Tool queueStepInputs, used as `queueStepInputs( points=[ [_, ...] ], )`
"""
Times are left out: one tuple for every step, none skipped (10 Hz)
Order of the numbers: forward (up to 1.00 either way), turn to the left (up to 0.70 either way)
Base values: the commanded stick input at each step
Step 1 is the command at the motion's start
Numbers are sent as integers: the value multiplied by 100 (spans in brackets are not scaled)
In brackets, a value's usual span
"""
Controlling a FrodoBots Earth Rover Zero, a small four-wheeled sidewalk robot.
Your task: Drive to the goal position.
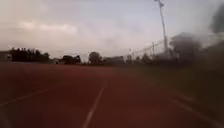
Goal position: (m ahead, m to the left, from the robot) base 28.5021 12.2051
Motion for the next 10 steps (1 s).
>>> queueStepInputs(
  points=[
    [70,0],
    [70,0],
    [70,0],
    [70,0],
    [70,0],
    [70,-2],
    [70,-9],
    [70,-20],
    [70,-34],
    [70,-29]
  ],
)
